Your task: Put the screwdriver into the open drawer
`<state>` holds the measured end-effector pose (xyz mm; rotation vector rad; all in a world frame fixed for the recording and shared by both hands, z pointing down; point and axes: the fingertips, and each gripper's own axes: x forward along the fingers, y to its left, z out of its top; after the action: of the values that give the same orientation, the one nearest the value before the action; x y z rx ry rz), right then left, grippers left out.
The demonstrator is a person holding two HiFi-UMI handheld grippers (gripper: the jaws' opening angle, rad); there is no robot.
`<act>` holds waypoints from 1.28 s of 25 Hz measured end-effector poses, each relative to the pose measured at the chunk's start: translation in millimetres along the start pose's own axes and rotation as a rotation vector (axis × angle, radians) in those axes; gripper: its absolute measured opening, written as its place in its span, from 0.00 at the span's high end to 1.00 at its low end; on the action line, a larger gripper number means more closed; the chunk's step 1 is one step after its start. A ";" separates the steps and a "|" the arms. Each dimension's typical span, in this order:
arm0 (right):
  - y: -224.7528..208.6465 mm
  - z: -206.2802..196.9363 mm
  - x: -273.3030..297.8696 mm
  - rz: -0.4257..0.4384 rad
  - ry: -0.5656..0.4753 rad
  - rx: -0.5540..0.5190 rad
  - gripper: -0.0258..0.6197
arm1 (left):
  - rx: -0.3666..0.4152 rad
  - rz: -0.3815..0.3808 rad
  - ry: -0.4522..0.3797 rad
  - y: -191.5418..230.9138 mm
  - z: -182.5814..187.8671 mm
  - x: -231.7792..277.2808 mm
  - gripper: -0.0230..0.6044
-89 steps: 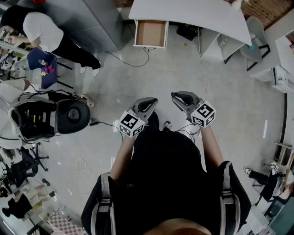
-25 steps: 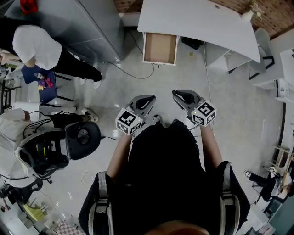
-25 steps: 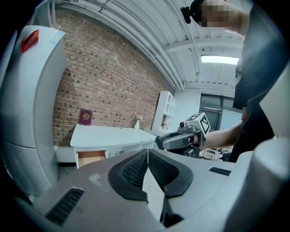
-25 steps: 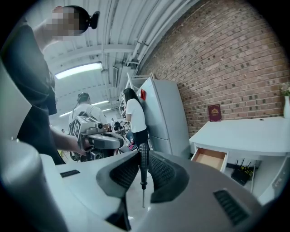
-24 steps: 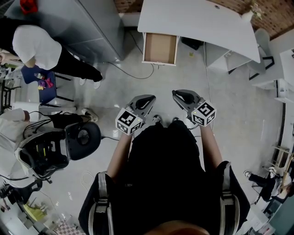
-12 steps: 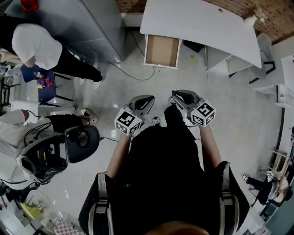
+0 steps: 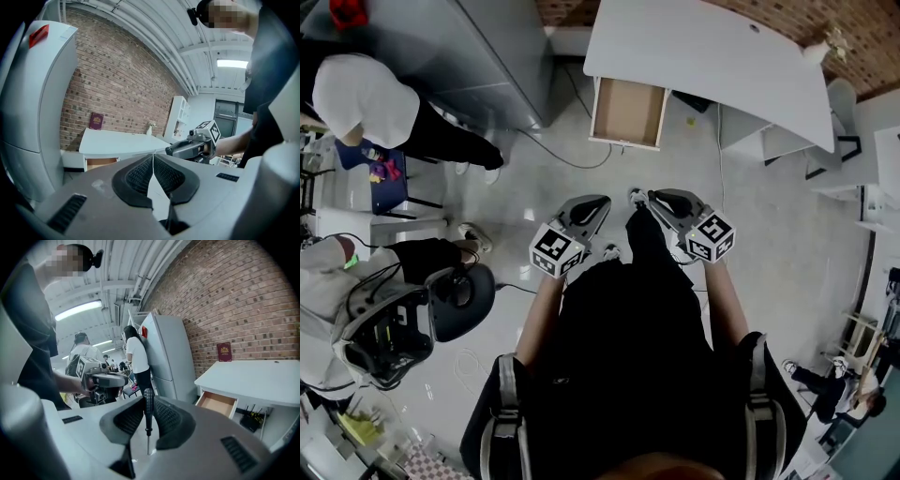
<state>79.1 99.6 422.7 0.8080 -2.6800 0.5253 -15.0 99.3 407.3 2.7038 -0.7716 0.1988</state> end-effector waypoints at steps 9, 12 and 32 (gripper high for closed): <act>-55.2 0.1 17.1 0.058 0.088 0.015 0.77 | -0.034 0.044 -0.001 38.5 19.2 35.4 0.94; -75.0 3.2 25.3 0.078 0.110 0.025 0.77 | -0.045 0.068 0.004 53.6 22.7 45.0 0.94; -176.8 -23.1 91.4 0.165 0.274 0.003 0.77 | -0.151 0.134 0.066 120.5 18.3 88.7 0.94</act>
<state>111.8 -70.7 523.1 0.4779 -2.5017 0.6295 -3.7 -47.0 441.7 2.4934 -0.9109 0.2489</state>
